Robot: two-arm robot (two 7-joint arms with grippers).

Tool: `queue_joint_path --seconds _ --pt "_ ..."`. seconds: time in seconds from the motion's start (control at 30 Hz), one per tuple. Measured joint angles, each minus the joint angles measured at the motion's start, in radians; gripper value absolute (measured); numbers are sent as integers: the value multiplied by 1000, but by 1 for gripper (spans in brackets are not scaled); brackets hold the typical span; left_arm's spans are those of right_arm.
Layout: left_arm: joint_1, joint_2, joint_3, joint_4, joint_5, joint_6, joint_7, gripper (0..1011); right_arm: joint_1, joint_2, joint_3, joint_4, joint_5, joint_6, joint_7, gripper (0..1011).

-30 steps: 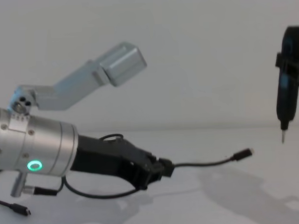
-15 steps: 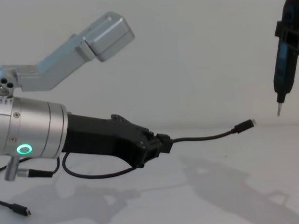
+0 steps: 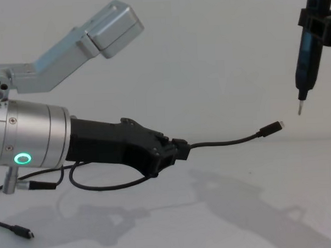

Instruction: Pick up the data cable with the one hand.

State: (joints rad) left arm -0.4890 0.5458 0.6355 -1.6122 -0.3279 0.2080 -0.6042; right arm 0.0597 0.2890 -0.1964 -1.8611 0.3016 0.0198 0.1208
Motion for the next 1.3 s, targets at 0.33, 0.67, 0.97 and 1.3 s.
queue_joint_path --seconds 0.33,0.67,0.97,1.3 --pt "2 2 -4 -5 -1 -6 1 35 17 -17 -5 10 5 7 16 274" --pt "3 2 -5 -6 -1 -8 1 36 24 -28 -9 14 6 18 28 275" --pt "3 3 -6 -7 -1 -9 1 35 26 -36 -11 15 2 27 33 274" --pt "3 3 -6 -7 -1 -10 1 36 23 -43 -9 12 -8 37 39 274"
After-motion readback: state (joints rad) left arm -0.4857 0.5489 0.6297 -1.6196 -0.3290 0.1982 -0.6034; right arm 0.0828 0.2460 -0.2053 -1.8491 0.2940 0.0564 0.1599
